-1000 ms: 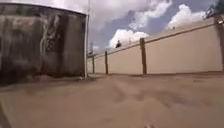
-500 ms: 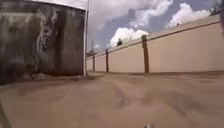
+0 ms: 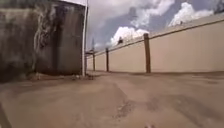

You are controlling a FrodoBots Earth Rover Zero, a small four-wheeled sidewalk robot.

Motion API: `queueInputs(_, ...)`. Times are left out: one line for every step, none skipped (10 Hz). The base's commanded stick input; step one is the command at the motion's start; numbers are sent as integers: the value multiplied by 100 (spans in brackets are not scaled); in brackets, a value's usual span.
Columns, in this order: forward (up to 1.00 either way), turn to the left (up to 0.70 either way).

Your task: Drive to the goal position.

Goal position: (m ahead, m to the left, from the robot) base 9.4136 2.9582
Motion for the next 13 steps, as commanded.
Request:
queueInputs(60, -5)
queueInputs(60, -5)
queueInputs(60, 0)
queueInputs(60, 0)
queueInputs(60, 0)
queueInputs(60, 0)
queueInputs(60, 0)
queueInputs(60, 0)
queueInputs(60, 0)
queueInputs(60, 0)
queueInputs(60, 0)
queueInputs(60, 0)
queueInputs(60, 0)
